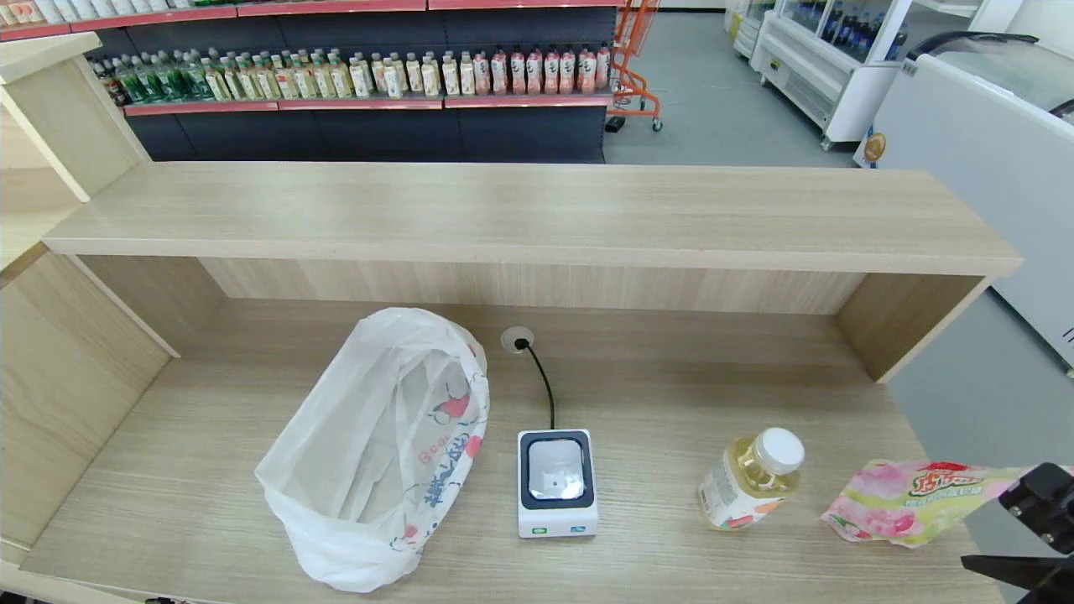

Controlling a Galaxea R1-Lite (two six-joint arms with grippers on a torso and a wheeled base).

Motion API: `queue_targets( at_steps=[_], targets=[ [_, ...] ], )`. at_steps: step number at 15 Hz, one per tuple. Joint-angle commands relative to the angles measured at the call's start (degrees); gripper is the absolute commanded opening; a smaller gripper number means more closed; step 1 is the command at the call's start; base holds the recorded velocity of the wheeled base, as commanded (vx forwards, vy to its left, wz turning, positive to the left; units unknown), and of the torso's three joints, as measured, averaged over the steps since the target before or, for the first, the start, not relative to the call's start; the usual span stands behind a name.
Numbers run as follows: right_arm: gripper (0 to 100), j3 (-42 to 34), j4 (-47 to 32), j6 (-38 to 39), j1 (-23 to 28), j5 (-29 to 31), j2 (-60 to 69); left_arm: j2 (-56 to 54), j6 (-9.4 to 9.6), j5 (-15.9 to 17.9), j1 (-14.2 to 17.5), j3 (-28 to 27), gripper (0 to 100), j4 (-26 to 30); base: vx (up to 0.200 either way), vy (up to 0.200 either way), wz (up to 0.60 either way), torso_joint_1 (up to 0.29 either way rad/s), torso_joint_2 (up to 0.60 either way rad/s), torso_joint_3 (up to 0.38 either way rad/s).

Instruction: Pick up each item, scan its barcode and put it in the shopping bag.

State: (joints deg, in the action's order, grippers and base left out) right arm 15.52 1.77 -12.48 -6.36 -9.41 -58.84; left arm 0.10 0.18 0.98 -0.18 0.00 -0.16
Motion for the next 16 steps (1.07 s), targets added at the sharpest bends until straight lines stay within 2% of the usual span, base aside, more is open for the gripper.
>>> queue_targets(
  at_steps=[1, 4, 6, 9, 12, 16],
  targets=[
    [100, -0.2, 0.5, -0.8, -2.6, 0.2, -5.1, 0.0, -0.01, 0.0, 0.0, 0.0, 100, 0.0, 0.0, 0.0, 0.0, 0.0, 0.0, 0.0],
    [100, -0.9, 6.9, -1.1, -4.3, 1.3, -9.9, 0.0, -0.01, 0.0, -0.1, 0.0, 100, 0.0, 0.0, 0.0, 0.0, 0.0, 0.0, 0.0],
    [100, -2.3, 15.7, -1.1, -4.9, 4.6, -15.6, 0.0, -0.01, 0.0, 0.0, 0.0, 100, 0.0, 0.0, 0.0, 0.0, 0.0, 0.0, 0.0],
    [100, -4.1, 28.8, -0.9, -8.1, 4.7, -23.9, 0.0, -0.01, 0.0, 0.0, 0.0, 100, 0.0, 0.0, 0.0, 0.0, 0.0, 0.0, 0.0],
    [100, -4.3, 33.3, -0.4, -11.3, 4.6, -28.0, 0.0, -0.01, 0.0, 0.0, 0.0, 100, 0.0, 0.0, 0.0, 0.0, 0.0, 0.0, 0.0],
    [100, -4.5, 45.3, -0.4, -12.7, 4.6, -36.8, 0.0, -0.01, 0.0, 0.0, 0.0, 100, 0.0, 0.0, 0.0, 0.0, 0.0, 0.0, 0.0]
  ],
)
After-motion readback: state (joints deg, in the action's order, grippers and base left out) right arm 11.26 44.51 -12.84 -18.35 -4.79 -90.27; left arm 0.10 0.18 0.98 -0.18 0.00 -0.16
